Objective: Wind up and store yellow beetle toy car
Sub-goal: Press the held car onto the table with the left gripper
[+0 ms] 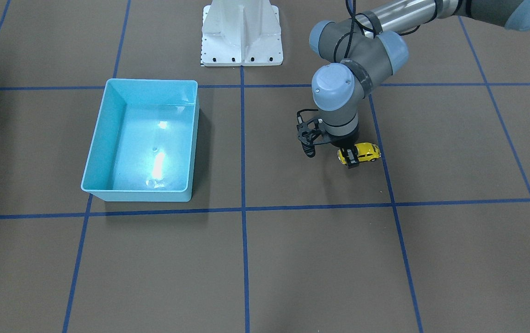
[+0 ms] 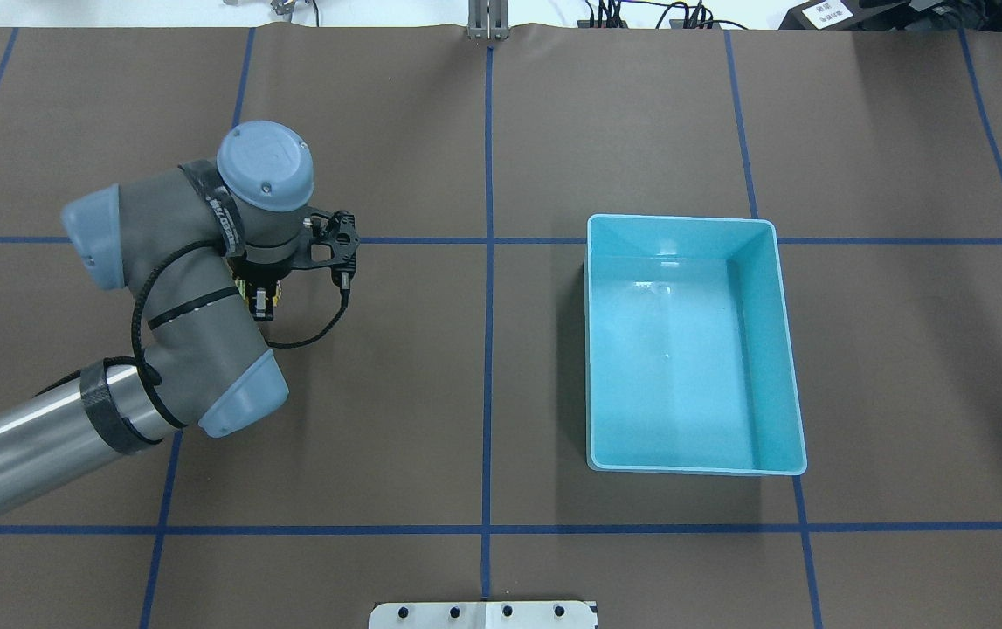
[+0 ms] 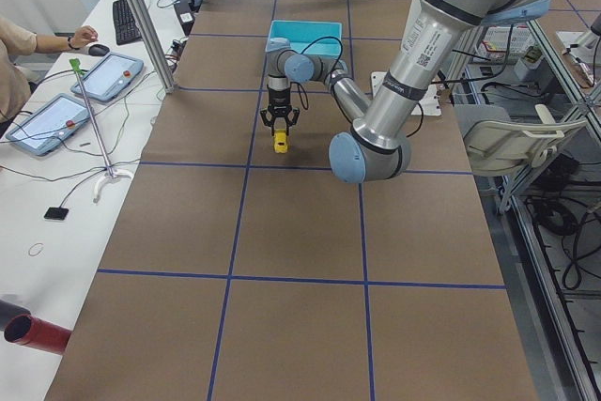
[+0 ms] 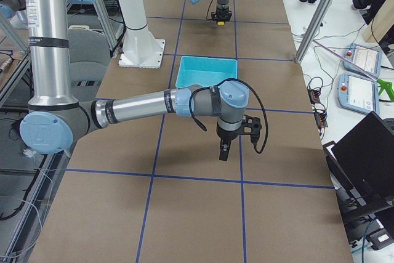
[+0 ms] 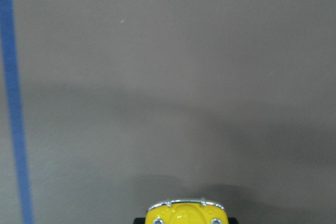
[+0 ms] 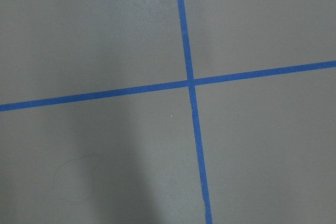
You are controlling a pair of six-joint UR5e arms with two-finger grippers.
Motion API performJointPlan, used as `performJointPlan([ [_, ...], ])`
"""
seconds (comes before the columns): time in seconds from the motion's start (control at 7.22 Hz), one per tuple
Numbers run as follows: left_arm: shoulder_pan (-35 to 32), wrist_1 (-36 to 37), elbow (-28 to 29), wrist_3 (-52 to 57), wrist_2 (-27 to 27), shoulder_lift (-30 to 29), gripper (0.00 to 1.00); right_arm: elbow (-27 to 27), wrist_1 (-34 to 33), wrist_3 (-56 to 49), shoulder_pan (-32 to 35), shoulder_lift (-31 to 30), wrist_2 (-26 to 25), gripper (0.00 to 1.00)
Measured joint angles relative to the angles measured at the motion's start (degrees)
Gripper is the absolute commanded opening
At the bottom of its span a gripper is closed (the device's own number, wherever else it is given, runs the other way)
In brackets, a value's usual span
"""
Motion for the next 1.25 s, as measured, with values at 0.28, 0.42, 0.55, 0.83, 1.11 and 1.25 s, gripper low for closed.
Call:
performJointPlan([
  [0.28,-2.0,-2.7,-0.2,4.8,-1.8,1.0,0.00,0.2,0.0,0.0,0.0,0.0,0.0,1.00],
  [0.42,-2.3,-3.7,-0.4,5.3,-3.2,1.3,0.00,0.2,0.0,0.0,0.0,-0.1,0.0,1.00],
  [0.55,-2.5,-4.1,-0.4,5.5,-5.5,1.6,0.00,0.3,0.0,0.0,0.0,-0.1,0.0,1.00],
  [0.83,-2.7,-5.8,-0.5,5.6,-9.5,2.8,0.00,0.3,0.0,0.0,0.0,-0.1,0.0,1.00],
  [1.11,-2.7,-8.7,-0.6,5.7,-10.3,3.7,0.00,0.0,0.0,0.0,0.0,0.2,0.0,1.00],
  [1.25,-2.7,-9.6,-0.7,6.2,-10.3,4.2,0.00,-0.2,0.0,0.0,0.0,0.6,0.0,1.00],
])
